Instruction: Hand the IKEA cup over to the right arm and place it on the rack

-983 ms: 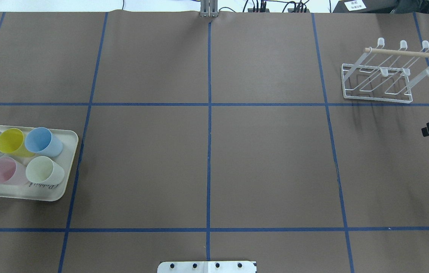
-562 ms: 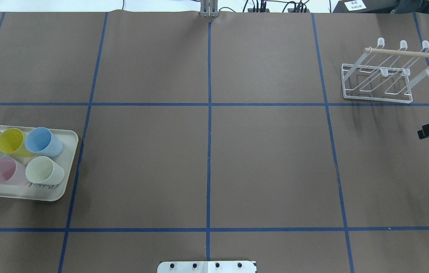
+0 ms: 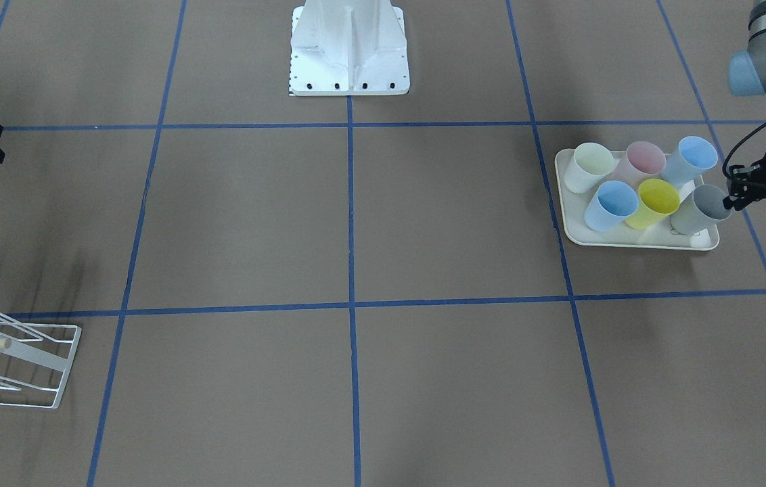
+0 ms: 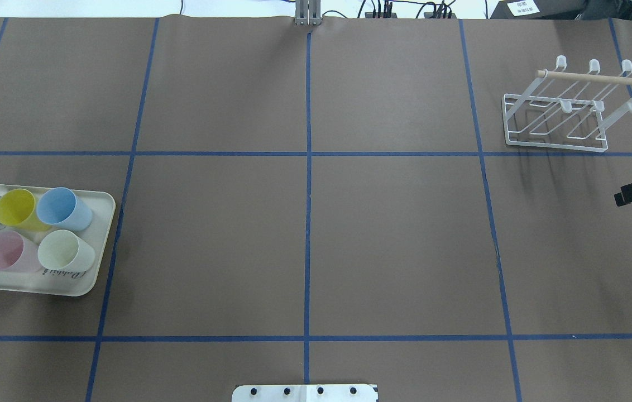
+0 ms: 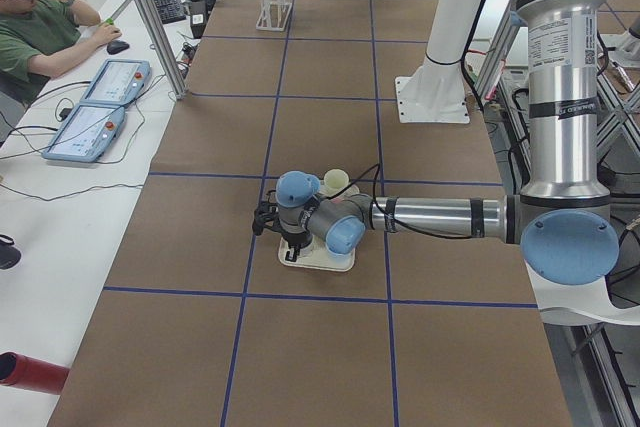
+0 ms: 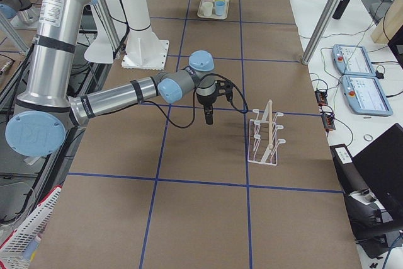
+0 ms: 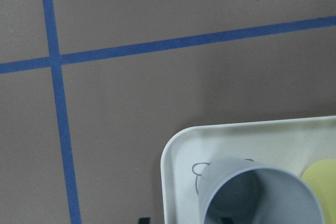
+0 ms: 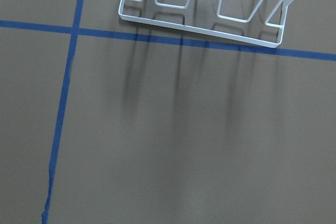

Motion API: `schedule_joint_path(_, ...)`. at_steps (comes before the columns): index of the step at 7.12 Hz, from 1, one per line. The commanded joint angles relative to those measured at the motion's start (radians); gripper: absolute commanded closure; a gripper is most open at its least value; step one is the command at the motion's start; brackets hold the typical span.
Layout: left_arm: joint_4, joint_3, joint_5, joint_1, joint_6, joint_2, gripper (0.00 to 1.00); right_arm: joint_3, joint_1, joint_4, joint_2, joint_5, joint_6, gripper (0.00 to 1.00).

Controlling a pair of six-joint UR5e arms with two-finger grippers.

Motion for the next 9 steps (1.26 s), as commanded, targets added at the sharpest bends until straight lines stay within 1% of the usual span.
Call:
schedule_joint_path(1, 0.0, 0.003, 0.0, 0.004, 0.0, -0.001, 0.73, -0.001, 0.0, 0.0, 0.0, 0.0, 0.0, 0.0)
schedule_joint_path(3, 0.0, 0.003, -0.002, 0.014, 0.0, -0.001, 0.73, -0.003, 0.0, 0.0, -0.002, 0.0, 0.0, 0.0)
schedule_joint_path(4, 0.0, 0.003, -0.002, 0.017, 0.0, -0.001, 0.79, -0.003, -0.002, 0.002, -0.003, 0.0, 0.0, 0.0)
schedule_joint_path(5, 0.0, 0.005, -0.002, 0.017, 0.0, -0.001, 1.0, -0.003, 0.0, 0.002, -0.003, 0.0, 0.0, 0.0)
schedule_joint_path(7, 0.014, 0.008, -0.003, 0.015, 0.0, -0.01, 1.0, -0.003, -0.002, 0.002, 0.0, 0.0, 0.0, 0.0)
schedule_joint_path(9, 0.026, 0.0, -0.086, 0.005, 0.0, -0.02, 1.0, -0.004, -0.002, 0.003, 0.006, 0.0, 0.0, 0.0)
